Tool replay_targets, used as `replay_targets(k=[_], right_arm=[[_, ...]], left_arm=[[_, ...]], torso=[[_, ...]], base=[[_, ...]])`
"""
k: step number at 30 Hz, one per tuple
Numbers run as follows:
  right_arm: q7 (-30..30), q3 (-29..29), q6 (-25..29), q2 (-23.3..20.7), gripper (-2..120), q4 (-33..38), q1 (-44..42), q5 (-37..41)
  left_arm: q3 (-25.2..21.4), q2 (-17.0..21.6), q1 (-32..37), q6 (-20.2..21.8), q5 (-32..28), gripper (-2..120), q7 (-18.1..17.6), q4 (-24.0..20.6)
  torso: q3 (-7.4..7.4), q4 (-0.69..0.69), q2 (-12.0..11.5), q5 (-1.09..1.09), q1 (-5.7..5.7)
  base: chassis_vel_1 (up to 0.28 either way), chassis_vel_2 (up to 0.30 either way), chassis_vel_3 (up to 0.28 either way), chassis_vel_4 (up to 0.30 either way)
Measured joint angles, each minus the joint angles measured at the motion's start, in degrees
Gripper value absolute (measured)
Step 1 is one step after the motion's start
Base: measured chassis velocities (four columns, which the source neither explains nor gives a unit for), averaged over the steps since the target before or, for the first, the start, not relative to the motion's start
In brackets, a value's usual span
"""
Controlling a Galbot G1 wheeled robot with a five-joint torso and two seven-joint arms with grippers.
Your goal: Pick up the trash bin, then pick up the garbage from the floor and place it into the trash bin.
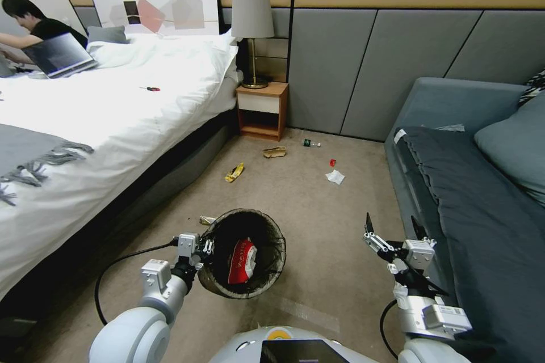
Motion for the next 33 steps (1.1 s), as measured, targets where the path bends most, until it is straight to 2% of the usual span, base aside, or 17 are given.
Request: replay_targets(k=[14, 33], right_arm=[[0.06, -0.70, -0.95, -0.47, 100, 0.03, 0.84, 0.61], [1.89, 0.48, -3.62, -1.34, 100, -0.76, 2.42, 2.91]], left_arm=[[-0.06, -0.21, 0.07, 0.00, 0.01, 7, -0.23, 0.00], [-0.47, -0.09, 1.03, -0.38, -1.21, 7, -1.00, 0.00]], torso=[[0.00, -0.01, 0.00, 0.01, 0.00], [0.00, 0.00, 0.00, 0.00, 0.00]], base=[[-0.077, -0.080, -0.068, -0.078], [-0.002, -0.003, -0.003, -0.003]])
